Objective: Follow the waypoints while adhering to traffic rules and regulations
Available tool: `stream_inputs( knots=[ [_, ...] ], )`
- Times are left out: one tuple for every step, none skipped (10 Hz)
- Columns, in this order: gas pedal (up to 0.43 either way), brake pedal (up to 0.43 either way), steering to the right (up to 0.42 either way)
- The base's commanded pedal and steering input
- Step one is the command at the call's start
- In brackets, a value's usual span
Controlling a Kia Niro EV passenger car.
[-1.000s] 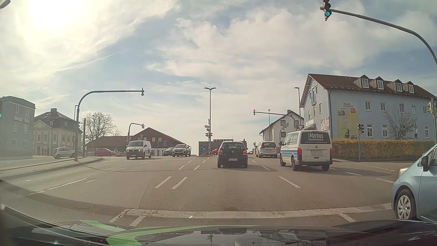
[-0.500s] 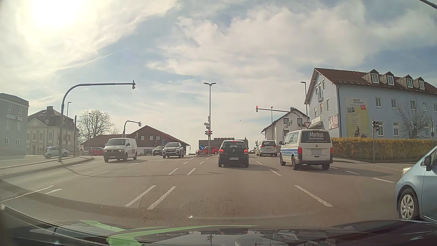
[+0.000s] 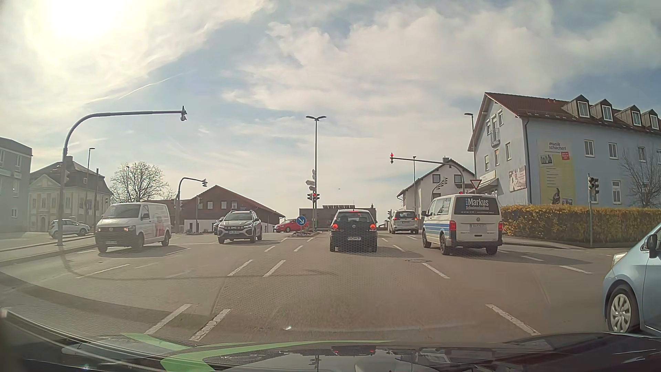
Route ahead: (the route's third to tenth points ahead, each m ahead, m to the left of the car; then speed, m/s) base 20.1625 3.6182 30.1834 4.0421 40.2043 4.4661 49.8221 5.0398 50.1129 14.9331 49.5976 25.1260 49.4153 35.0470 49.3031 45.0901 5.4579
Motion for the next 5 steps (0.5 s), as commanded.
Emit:
stream_inputs(
  knots=[
    [0.169, 0.000, 0.001],
    [0.169, 0.000, 0.001],
    [0.169, 0.000, 0.001],
    [0.169, 0.000, 0.001],
    [0.150, 0.000, 0.001]
  ],
)
